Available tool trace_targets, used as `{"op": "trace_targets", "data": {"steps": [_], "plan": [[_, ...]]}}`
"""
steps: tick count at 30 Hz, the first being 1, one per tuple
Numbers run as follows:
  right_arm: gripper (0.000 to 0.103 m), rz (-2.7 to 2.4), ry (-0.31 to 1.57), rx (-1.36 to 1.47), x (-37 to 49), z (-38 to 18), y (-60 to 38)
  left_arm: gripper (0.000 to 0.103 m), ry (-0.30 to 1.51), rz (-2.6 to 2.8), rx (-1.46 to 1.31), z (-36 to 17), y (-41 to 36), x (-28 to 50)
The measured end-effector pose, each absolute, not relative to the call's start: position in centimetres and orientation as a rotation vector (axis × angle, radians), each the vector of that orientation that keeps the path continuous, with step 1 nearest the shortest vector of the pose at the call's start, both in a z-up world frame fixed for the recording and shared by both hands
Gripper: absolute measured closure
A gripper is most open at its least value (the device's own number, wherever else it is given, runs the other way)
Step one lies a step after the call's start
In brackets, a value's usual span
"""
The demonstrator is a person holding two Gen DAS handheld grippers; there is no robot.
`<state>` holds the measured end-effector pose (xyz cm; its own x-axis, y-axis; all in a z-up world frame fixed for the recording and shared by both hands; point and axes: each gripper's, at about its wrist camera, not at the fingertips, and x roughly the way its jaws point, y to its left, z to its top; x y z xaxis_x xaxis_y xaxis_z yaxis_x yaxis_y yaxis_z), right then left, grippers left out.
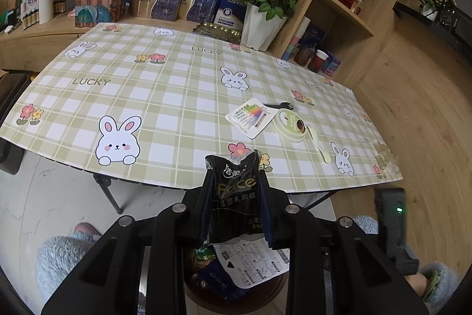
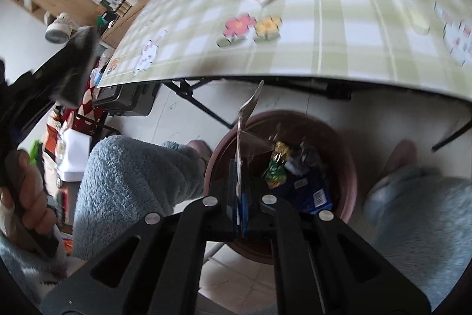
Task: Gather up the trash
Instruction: 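Open the left gripper to drop the black tissue pack into the bin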
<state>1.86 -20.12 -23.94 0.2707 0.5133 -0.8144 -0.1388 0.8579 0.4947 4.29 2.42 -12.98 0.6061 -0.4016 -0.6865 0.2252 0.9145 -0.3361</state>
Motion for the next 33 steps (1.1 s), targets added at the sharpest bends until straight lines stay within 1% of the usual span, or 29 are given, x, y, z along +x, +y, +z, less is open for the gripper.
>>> {"op": "trace_targets", "data": {"steps": [3, 5, 7, 8, 9, 11, 13, 15, 16, 18, 21, 24, 33], "plan": [[0.096, 0.450, 1.250, 0.406, 2.2, -25.3, -20.4, 0.075, 0.855, -0.360, -0.224, -13.2, 2.5, 4.4], [0.091, 0.436, 1.274, 0.429, 2.3, -26.2, -20.6, 0.075, 0.857, -0.358, -0.219, -13.3, 2.4, 4.4], [0.074, 0.427, 1.273, 0.443, 2.2, -26.5, -20.9, 0.075, 0.860, -0.357, -0.213, -13.4, 2.2, 4.4], [0.064, 0.426, 1.266, 0.446, 2.3, -26.5, -21.1, 0.075, 0.862, -0.358, -0.210, -13.5, 2.1, 4.3], [0.061, 0.423, 1.253, 0.443, 2.2, -26.3, -21.3, 0.075, 0.864, -0.358, -0.207, -13.6, 2.0, 4.4], [0.059, 0.402, 1.226, 0.420, 2.2, -26.0, -21.5, 0.075, 0.868, -0.359, -0.200, -13.7, 1.9, 4.5], [0.052, 0.373, 1.181, 0.384, 2.1, -25.4, -21.7, 0.075, 0.875, -0.359, -0.191, -14.0, 1.6, 4.5], [0.035, 0.341, 1.099, 0.304, 1.7, -24.3, -21.8, 0.075, 0.881, -0.358, -0.183, -14.3, 1.4, 4.5], [0.032, 0.337, 1.058, 0.252, 1.5, -23.6, -21.7, 0.075, 0.889, -0.356, -0.172, -14.6, 1.3, 4.5], [0.015, 0.341, 1.005, 0.166, 1.1, -22.9, -21.4, 0.075, 0.900, -0.356, -0.165, -14.9, 1.1, 4.5], [0.009, 0.326, 0.927, 0.071, 0.4, -22.0, -21.0, 0.075, 0.914, -0.357, -0.151, -15.4, 0.8, 4.4], [0.006, 0.294, 0.870, 0.050, 0.2, -21.5, -21.4, 0.075, 0.926, -0.357, -0.132, -16.0, 0.4, 4.3], [0.006, 0.151, 0.813, 0.134, 0.1, -21.6, -24.1, 0.074, 0.991, -0.376, -0.093, -18.6, -1.2, 3.6]]}}
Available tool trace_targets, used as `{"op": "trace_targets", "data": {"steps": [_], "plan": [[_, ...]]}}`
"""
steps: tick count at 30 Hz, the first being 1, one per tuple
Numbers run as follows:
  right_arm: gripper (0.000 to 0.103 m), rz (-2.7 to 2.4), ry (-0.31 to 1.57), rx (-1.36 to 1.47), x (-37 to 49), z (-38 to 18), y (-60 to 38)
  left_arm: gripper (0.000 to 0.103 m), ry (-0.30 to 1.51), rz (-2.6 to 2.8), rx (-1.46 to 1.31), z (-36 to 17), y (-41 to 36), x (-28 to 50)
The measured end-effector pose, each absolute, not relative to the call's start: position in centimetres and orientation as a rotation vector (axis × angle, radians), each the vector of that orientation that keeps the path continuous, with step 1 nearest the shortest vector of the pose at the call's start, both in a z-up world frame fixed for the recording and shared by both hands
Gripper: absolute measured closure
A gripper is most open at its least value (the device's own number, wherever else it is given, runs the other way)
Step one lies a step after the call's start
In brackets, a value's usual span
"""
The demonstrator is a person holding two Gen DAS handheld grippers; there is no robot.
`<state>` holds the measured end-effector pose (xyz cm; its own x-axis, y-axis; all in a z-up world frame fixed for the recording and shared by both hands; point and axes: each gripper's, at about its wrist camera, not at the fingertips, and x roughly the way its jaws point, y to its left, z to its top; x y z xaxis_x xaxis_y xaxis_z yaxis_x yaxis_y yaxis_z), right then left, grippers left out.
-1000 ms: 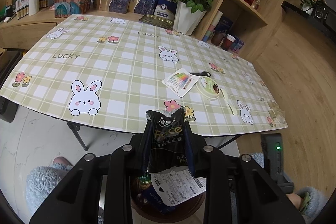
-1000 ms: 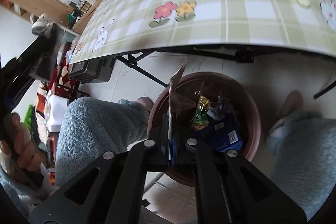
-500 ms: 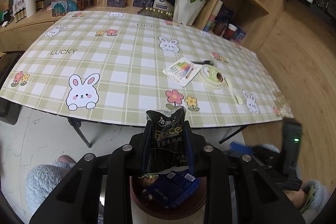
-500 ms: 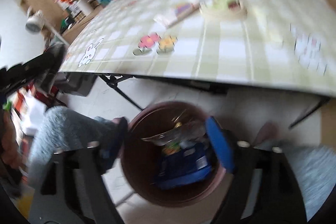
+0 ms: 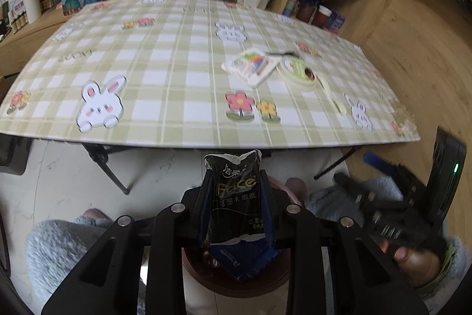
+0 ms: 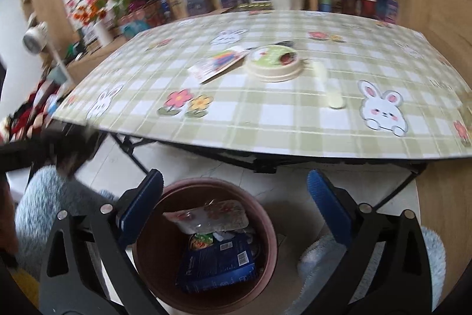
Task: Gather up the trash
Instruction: 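Open the left gripper to drop the black tissue pack into the bin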
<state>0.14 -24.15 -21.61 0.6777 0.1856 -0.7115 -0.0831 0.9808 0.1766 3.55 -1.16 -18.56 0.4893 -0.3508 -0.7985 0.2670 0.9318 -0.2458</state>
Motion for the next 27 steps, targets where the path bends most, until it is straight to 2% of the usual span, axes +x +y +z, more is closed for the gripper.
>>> {"op": "trace_targets", "data": {"steps": [12, 15, 17, 19, 27], "plan": [[0.006, 0.096, 0.789, 0.224, -0.4, -21.8, -26.2, 0.071, 1.130, -0.436, -0.071, -22.5, -3.6, 2.7], [0.006, 0.089, 0.784, 0.251, -0.5, -21.9, -26.7, 0.062, 1.131, -0.447, -0.059, -22.6, -4.1, 2.7], [0.006, 0.089, 0.783, 0.272, -0.5, -22.0, -27.1, 0.048, 1.128, -0.453, -0.057, -22.6, -4.4, 2.7], [0.006, 0.101, 0.782, 0.294, -0.4, -22.0, -27.3, 0.041, 1.118, -0.444, -0.049, -22.5, -4.5, 2.7], [0.006, 0.122, 0.767, 0.327, -0.4, -22.2, -27.5, 0.028, 1.068, -0.361, -0.070, -22.0, -3.2, 3.3]]}}
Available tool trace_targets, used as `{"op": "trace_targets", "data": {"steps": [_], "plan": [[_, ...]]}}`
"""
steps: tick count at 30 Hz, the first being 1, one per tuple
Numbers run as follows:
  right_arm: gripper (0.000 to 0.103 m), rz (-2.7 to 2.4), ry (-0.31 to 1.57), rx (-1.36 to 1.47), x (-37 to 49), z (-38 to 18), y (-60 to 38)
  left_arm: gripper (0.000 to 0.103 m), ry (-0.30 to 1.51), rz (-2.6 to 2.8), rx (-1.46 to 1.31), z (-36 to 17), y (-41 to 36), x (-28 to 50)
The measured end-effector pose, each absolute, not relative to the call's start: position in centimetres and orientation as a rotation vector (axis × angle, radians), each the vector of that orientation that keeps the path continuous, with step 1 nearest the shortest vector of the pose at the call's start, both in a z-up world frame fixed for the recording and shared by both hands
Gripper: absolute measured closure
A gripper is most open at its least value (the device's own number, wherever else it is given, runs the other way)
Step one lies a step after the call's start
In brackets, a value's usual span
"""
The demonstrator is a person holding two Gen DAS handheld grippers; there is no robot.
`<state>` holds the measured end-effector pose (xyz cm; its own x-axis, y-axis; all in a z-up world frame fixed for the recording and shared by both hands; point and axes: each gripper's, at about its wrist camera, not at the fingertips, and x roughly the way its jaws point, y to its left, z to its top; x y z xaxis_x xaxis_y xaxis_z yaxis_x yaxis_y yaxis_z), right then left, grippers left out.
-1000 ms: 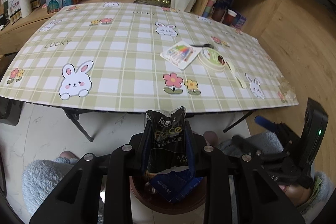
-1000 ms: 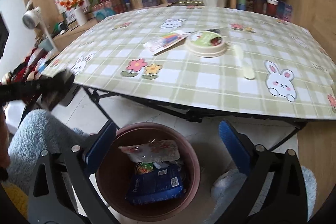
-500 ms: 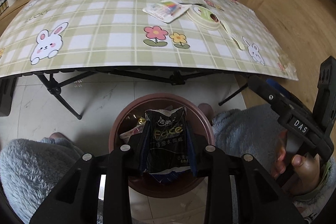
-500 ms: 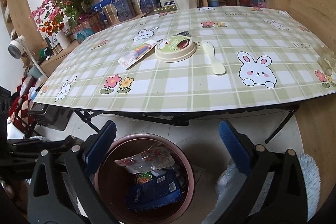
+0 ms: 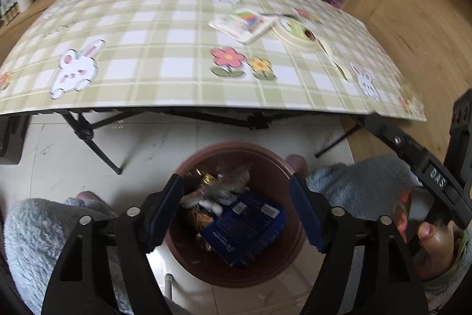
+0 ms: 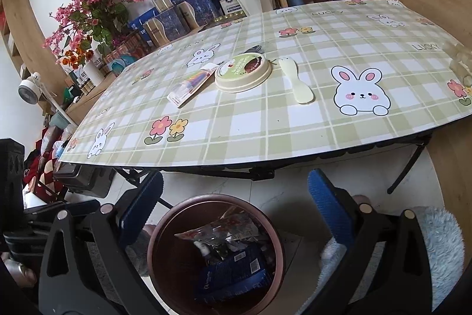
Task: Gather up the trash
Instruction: 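Open the left gripper to drop the black tissue pack into the bin, then grasp the candle card with the left gripper while the right gripper grasps the yogurt cup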
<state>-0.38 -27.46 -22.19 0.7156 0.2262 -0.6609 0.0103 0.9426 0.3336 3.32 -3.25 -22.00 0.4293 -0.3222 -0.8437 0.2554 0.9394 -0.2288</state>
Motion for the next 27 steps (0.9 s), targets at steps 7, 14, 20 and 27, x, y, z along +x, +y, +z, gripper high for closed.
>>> {"op": "trace_targets", "data": {"steps": [7, 14, 20, 27], "plan": [[0.006, 0.100, 0.734, 0.303, 0.0, -21.7, -27.3, 0.020, 0.970, -0.262, -0.088, -20.8, -1.3, 4.0], [0.006, 0.094, 0.700, 0.218, 1.8, -20.3, -28.0, 0.013, 0.913, -0.227, -0.048, -19.9, -0.9, 5.2], [0.006, 0.089, 0.721, 0.117, 6.2, -20.0, -28.5, 0.013, 0.862, -0.230, -0.013, -19.0, -0.9, 7.2], [0.006, 0.145, 0.770, -0.026, 12.7, -21.0, -27.2, 0.013, 0.840, -0.218, -0.045, -18.5, -0.4, 10.5]]}}
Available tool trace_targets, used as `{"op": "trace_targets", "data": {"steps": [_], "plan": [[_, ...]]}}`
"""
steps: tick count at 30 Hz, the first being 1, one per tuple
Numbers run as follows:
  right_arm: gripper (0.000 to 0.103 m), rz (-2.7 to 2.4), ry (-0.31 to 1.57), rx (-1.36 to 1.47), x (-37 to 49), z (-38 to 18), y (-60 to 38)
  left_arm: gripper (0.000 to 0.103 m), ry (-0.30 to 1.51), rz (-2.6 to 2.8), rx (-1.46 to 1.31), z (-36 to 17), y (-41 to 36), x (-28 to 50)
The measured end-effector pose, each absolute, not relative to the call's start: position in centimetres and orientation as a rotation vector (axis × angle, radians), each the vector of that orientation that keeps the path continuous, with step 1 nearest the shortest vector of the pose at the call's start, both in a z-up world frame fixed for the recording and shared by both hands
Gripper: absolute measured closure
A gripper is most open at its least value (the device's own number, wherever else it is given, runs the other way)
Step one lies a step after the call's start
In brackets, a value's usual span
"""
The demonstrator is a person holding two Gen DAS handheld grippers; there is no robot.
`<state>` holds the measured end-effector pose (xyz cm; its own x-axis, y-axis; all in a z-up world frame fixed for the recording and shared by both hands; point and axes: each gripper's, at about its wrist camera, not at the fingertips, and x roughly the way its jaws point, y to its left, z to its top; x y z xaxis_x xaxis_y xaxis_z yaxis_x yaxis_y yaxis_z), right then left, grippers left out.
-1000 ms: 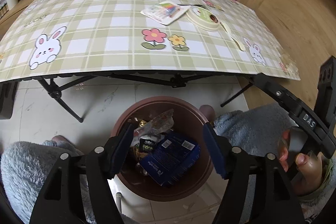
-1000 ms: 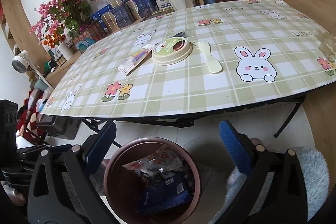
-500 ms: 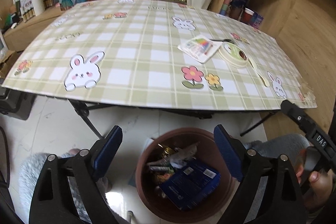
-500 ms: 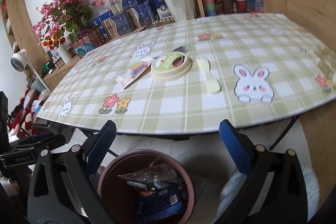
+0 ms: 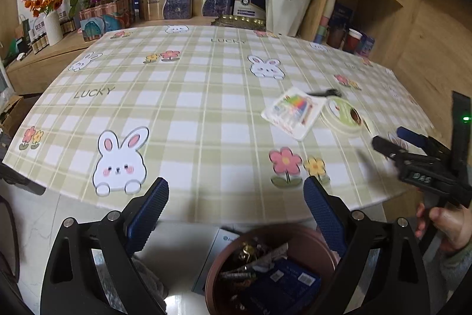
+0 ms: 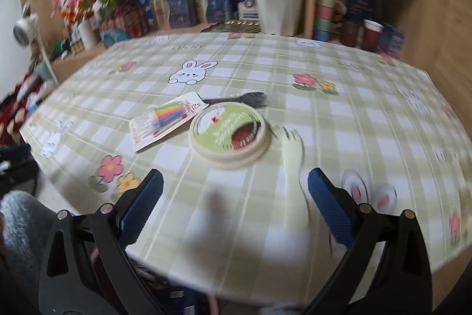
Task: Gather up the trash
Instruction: 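Grasp the candle card with the left gripper while the right gripper grasps the yogurt cup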
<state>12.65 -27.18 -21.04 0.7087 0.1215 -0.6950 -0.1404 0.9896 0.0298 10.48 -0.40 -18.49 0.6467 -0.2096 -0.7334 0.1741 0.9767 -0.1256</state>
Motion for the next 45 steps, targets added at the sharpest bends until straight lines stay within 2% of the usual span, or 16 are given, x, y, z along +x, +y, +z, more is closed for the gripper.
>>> {"op": "trace_targets", "data": {"steps": [10, 16, 19, 21, 25, 29, 36, 41, 45], "plan": [[0.008, 0.215, 0.851, -0.152, 19.0, -21.9, -25.1, 0.013, 0.856, -0.196, -0.091, -19.2, 0.6, 12.7], [0.018, 0.211, 0.944, -0.106, 21.3, -23.3, -24.8, 0.013, 0.850, -0.209, -0.102, -19.2, 0.5, 13.1], [0.017, 0.208, 0.937, -0.078, 21.2, -23.5, -25.0, 0.013, 0.854, -0.228, -0.102, -19.1, 0.2, 13.6], [0.022, 0.215, 0.917, -0.057, 20.8, -23.3, -25.3, 0.019, 0.856, -0.249, -0.100, -19.0, -0.2, 14.0], [0.022, 0.192, 0.873, 0.013, 19.7, -22.3, -26.0, 0.027, 0.865, -0.303, -0.142, -18.7, -1.3, 15.2], [0.022, 0.155, 0.827, 0.058, 18.4, -21.2, -26.8, 0.043, 0.854, -0.369, -0.106, -18.6, -3.7, 16.8], [0.022, 0.146, 0.762, 0.119, 15.5, -19.6, -27.8, 0.046, 0.843, -0.481, 0.039, -19.1, -8.6, 21.2], [0.022, 0.140, 0.753, 0.128, 14.0, -18.9, -28.8, 0.064, 0.886, -0.509, 0.110, -20.5, -9.9, 24.0], [0.022, 0.128, 0.742, 0.165, 13.2, -18.5, -30.1, 0.064, 0.908, -0.535, 0.148, -21.2, -10.5, 24.9]]}}
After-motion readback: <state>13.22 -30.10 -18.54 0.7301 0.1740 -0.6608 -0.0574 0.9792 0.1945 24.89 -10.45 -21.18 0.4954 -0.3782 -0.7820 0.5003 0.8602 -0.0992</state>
